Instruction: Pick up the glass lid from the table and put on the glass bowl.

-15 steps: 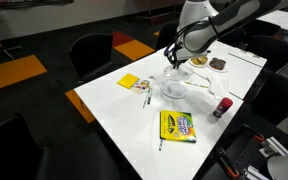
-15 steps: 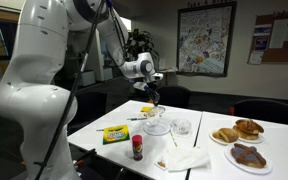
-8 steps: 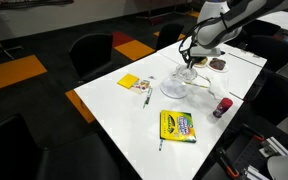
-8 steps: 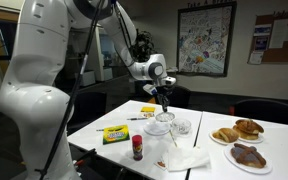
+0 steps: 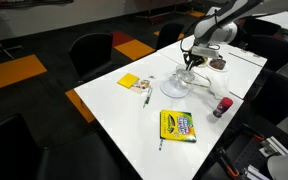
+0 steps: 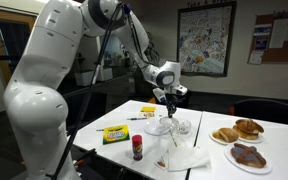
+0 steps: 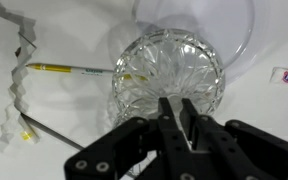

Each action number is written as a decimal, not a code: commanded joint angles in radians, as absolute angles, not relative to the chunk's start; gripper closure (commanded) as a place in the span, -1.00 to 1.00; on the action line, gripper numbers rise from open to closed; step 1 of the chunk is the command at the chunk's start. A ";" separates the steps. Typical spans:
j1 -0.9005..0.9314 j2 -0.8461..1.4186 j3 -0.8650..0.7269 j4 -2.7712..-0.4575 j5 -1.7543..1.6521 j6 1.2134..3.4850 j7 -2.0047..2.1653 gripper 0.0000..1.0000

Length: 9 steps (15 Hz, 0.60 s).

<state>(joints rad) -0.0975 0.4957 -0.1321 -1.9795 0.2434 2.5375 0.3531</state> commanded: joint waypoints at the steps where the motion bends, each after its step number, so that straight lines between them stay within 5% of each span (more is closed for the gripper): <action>1: -0.146 0.614 -0.112 -1.798 0.273 2.443 0.326 0.92; 9: -0.150 0.767 -0.117 -1.491 0.258 2.255 0.363 0.92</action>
<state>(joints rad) -0.1292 0.7048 -0.1302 -1.6110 0.2477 2.3303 0.3565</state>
